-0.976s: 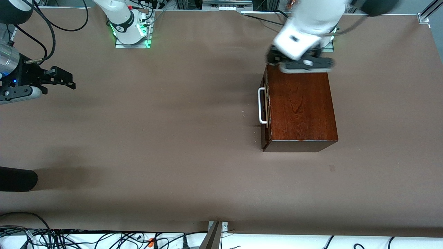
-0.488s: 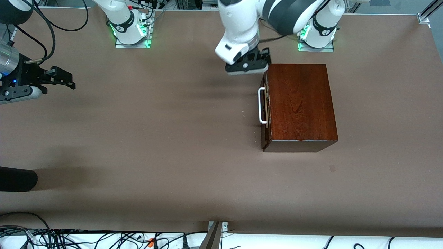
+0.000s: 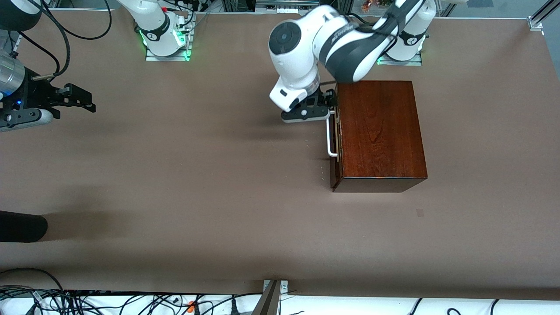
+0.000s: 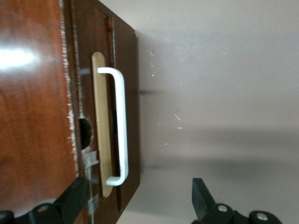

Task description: Open drawer, take yellow block, close drawer

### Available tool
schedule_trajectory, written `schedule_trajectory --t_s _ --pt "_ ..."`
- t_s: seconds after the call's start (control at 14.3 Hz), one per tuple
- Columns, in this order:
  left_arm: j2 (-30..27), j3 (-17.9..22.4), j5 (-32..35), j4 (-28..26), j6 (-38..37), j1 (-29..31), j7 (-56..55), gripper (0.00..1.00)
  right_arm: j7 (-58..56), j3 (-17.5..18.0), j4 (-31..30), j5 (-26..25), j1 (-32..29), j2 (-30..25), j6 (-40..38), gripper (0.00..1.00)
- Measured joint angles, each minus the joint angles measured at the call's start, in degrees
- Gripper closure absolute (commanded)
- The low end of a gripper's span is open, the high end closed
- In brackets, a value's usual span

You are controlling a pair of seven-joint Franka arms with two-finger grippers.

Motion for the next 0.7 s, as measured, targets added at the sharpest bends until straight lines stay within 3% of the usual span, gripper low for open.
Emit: schedule_trajectory --t_s 0.7 --pt "1.42 0.83 6.13 -8.76 7.47 0.19 0.0 0.0 0.0 0.17 0.0 0.0 0.0 0.0 -0.37 0.0"
